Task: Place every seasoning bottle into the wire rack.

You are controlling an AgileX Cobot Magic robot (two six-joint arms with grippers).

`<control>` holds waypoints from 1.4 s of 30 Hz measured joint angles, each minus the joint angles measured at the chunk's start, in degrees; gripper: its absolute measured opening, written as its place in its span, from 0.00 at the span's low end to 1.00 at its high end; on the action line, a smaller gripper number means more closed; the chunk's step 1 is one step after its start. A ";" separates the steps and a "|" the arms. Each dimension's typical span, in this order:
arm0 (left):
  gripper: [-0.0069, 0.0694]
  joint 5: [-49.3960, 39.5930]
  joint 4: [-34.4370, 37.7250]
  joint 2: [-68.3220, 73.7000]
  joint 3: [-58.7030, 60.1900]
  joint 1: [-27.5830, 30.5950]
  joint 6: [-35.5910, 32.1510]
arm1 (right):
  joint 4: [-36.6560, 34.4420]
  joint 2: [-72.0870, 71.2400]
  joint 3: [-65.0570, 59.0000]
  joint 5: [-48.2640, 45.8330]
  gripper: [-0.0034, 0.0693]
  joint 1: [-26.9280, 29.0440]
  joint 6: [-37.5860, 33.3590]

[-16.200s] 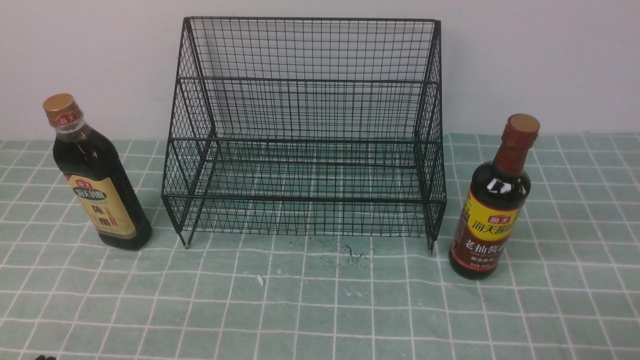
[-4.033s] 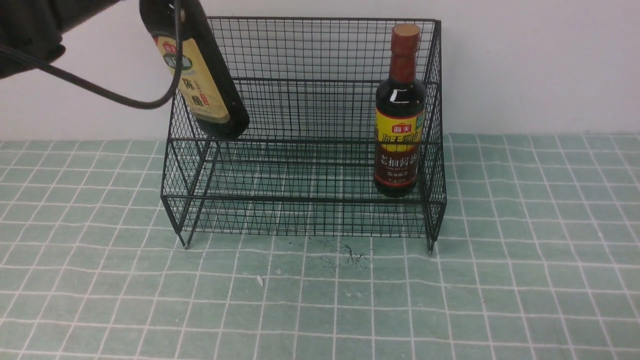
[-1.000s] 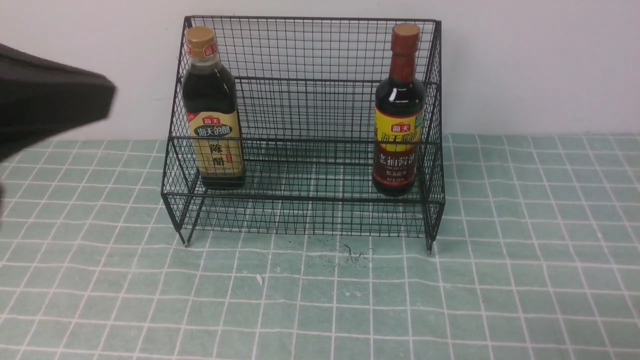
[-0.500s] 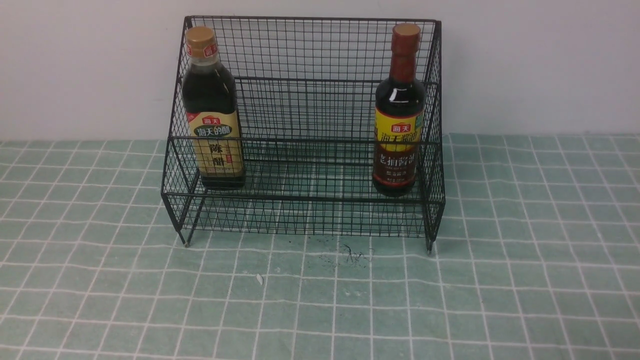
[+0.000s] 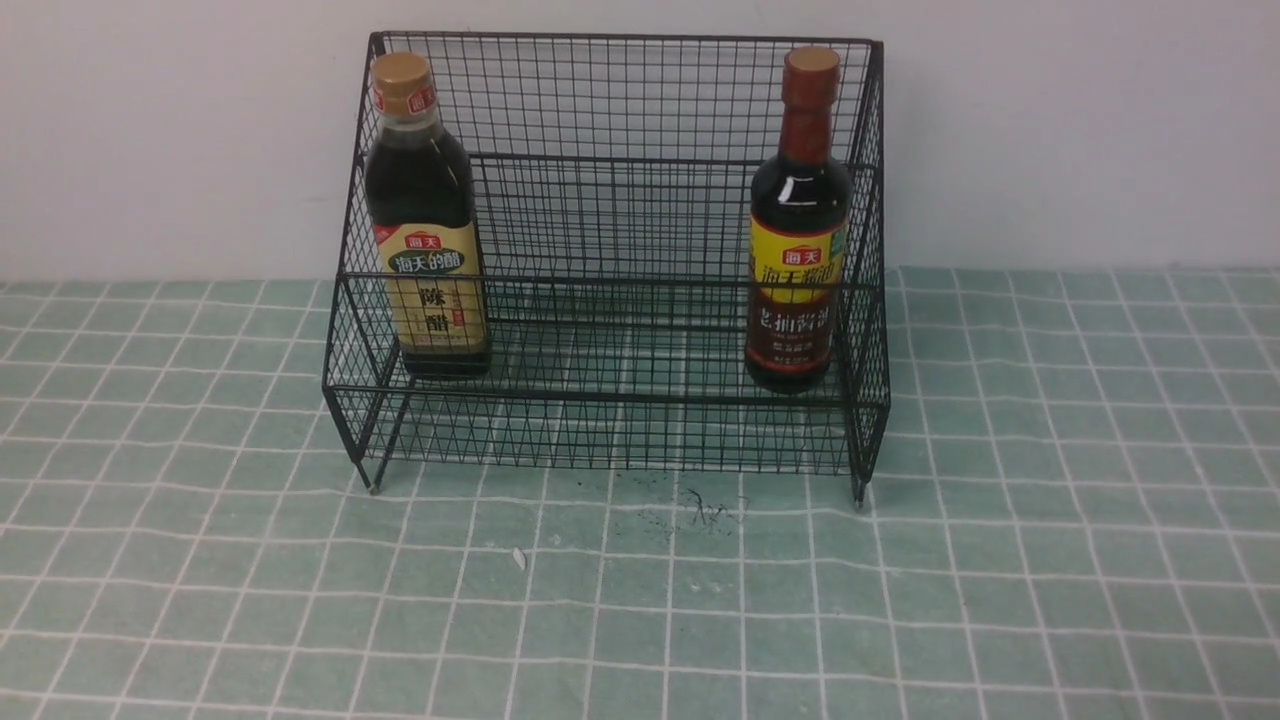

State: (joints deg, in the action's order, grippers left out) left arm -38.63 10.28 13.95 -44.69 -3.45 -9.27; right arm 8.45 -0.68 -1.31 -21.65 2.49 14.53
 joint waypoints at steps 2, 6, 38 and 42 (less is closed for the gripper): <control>0.08 4.24 -2.95 -5.49 9.52 2.32 2.56 | 0.00 0.00 0.00 0.00 0.03 0.00 0.00; 0.08 10.48 -4.30 -13.29 25.24 4.00 3.96 | 0.00 0.00 0.00 0.00 0.03 0.00 0.00; 0.08 16.07 -9.47 -14.62 45.99 -0.58 4.52 | 0.00 0.00 0.00 -0.05 0.03 0.00 -0.02; 0.08 16.07 -9.47 -14.62 45.99 -0.58 4.52 | 0.00 0.00 0.00 -0.05 0.03 0.00 -0.02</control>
State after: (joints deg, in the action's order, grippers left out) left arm -22.56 0.81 -0.67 1.30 -4.03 -4.75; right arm 8.45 -0.68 -1.31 -21.70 2.49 14.51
